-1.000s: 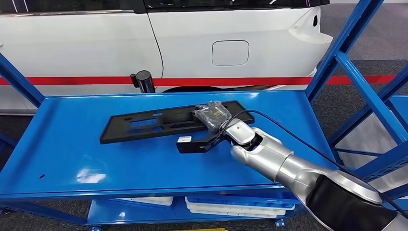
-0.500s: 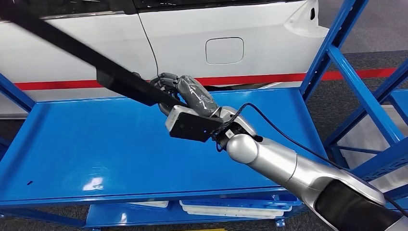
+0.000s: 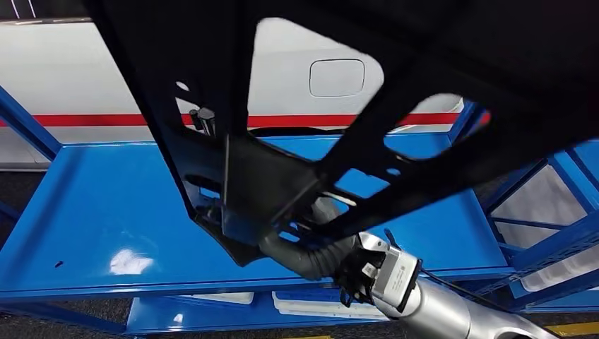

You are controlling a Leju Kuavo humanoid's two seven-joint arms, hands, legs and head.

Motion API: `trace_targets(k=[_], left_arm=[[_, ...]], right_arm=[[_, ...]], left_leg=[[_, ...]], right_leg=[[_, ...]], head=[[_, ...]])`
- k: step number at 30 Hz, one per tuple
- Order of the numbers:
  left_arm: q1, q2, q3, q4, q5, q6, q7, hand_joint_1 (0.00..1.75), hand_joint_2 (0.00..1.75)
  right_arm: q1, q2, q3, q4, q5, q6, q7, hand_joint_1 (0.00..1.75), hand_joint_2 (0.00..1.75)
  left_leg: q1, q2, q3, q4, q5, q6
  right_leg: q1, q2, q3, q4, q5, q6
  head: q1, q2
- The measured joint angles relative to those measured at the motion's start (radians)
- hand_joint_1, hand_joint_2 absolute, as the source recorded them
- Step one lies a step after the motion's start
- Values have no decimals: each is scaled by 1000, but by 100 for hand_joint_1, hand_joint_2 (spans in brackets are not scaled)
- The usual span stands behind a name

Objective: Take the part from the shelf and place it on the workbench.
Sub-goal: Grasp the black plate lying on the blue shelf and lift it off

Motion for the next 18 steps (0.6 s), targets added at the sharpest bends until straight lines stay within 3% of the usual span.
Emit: trace_targets(k=[1, 2, 3, 5, 7, 11, 13, 15, 16, 17, 18], left_arm=[[2, 0, 3, 0, 0, 2, -3, 0, 175], [4, 1, 6, 0, -2, 7, -6, 0, 175], [5, 2, 8, 0, -7, 15, -11, 0, 175], [5, 2, 13, 0, -19, 41, -23, 0, 175], [3, 2, 17, 0, -14, 66, -44, 0, 175], [-1, 3, 37, 0, 22, 72, -75, 0, 175], [-5, 3, 47, 0, 34, 67, -72, 0, 175], [-9, 3, 58, 0, 47, 61, -72, 0, 175], [-10, 3, 63, 0, 51, 60, -73, 0, 175], [-10, 3, 68, 0, 53, 59, -73, 0, 175], [-11, 3, 71, 0, 54, 59, -73, 0, 175]], right_arm=[[24, -3, 0, -10, -3, 7, -2, 175, 175], [47, -4, 0, -20, -6, 16, 0, 175, 175], [66, -6, 1, -27, -8, 25, 4, 175, 175], [96, -7, 3, -41, -11, 40, 11, 175, 175], [120, -7, 4, -54, -5, 46, 15, 175, 175], [157, -8, 5, -71, 12, 43, 27, 175, 175], [163, -8, 5, -76, 13, 35, 39, 175, 175], [170, -9, 4, -79, 11, 24, 53, 175, 175], [173, -9, 4, -79, 11, 20, 58, 175, 175], [177, -9, 4, -79, 10, 18, 61, 175, 175], [179, -9, 4, -79, 10, 17, 63, 175, 175]], left_leg=[[-2, 1, 0, 0, 0, 1], [-3, 1, 1, 1, -1, 1], [-3, 1, 1, 1, -1, 1], [-4, -2, 2, 5, -3, -3], [-8, -3, 1, 10, -8, -10], [-7, -2, -5, 20, -17, -26], [-2, -1, -38, 96, -64, -39], [2, 0, -103, 244, -133, -50], [3, 0, -131, 305, -154, -52], [4, 0, -142, 329, -155, -53], [4, 0, -131, 307, -136, -52]], right_leg=[[0, 0, -24, 52, -16, 0], [0, 0, -29, 65, -12, 0], [0, -1, -12, 33, 12, 0], [-2, -4, 65, -114, 76, -1], [-2, -5, 118, -217, 108, -7], [0, -4, 123, -234, 117, -26], [-5, -5, 123, -237, 120, -34], [-5, -6, 121, -236, 120, -37], [-5, -6, 120, -236, 121, -38], [-5, -6, 120, -236, 121, -38], [-5, -6, 121, -236, 120, -37]], head=[[0, 0], [0, 0], [0, 0], [0, 0], [-1, 0], [-2, 0], [-2, 0], [-3, 0], [-3, 0], [-3, 0], [-3, 0]])
